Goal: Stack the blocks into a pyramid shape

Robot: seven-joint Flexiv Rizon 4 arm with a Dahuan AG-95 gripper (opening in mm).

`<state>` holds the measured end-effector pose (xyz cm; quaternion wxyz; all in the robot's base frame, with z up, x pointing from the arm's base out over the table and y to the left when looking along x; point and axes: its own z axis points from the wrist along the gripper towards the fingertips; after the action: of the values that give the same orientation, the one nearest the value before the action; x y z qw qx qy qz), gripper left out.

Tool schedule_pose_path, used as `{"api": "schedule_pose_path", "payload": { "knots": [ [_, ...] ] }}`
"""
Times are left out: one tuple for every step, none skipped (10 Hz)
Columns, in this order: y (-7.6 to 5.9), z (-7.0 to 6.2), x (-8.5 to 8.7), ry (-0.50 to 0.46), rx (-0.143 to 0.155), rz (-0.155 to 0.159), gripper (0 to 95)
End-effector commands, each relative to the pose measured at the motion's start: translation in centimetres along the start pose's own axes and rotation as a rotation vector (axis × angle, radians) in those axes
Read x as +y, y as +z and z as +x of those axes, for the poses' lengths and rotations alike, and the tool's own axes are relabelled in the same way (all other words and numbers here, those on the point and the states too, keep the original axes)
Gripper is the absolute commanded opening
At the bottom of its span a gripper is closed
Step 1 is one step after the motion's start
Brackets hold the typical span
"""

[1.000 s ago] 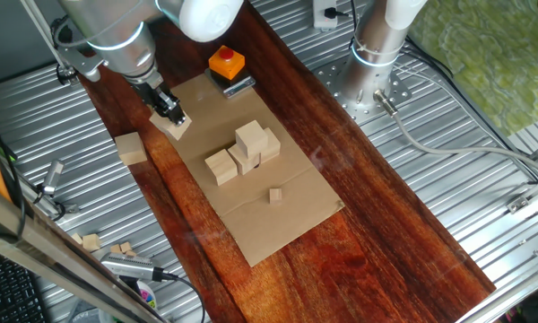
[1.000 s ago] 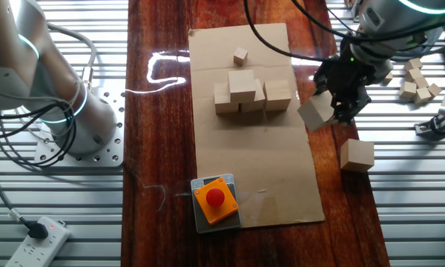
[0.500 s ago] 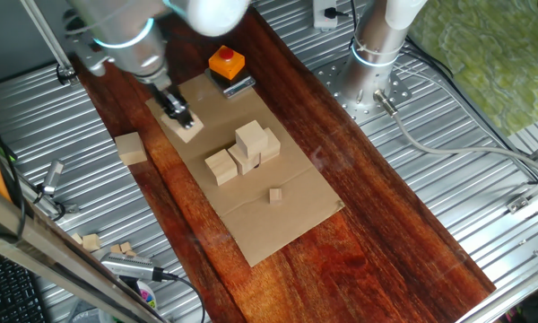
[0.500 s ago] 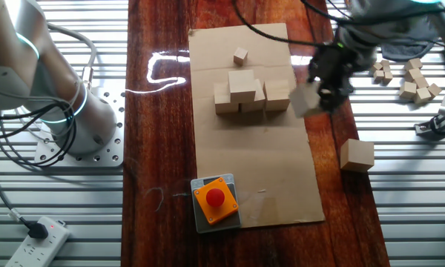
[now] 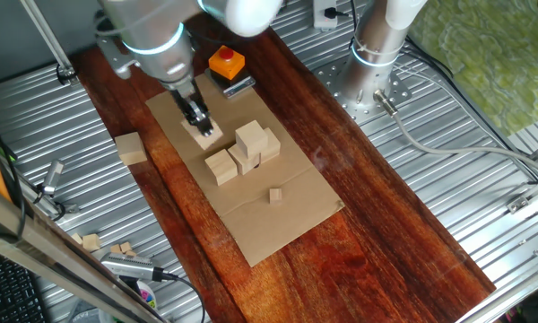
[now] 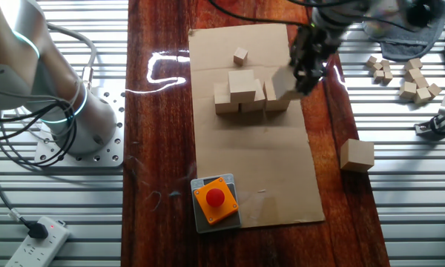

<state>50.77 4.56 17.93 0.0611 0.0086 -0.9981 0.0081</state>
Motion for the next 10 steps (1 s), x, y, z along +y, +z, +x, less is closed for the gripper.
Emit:
{"api": "schedule_pose_path", "payload": {
  "knots": [
    [0.8,0.3,1.0,0.022,-0.014,-0.003,0.0],
    [1.1,0.4,1.3,0.032,-0.020,-0.004,0.0],
    [1.7,0.7,1.6,0.046,-0.033,-0.007,0.0],
    [2.1,0.8,1.8,0.048,-0.041,-0.006,0.0],
    [2.6,1.0,1.8,0.050,-0.053,-0.007,0.0],
    [2.8,1.2,1.7,0.050,-0.058,-0.009,0.0],
    [3.0,1.3,1.5,0.050,-0.064,-0.015,0.0],
    [3.2,1.3,1.5,0.053,-0.065,-0.016,0.0],
    [3.3,1.3,1.5,0.055,-0.067,-0.019,0.0],
    [3.3,1.3,1.5,0.058,-0.069,-0.019,0.0]
  ]
}}
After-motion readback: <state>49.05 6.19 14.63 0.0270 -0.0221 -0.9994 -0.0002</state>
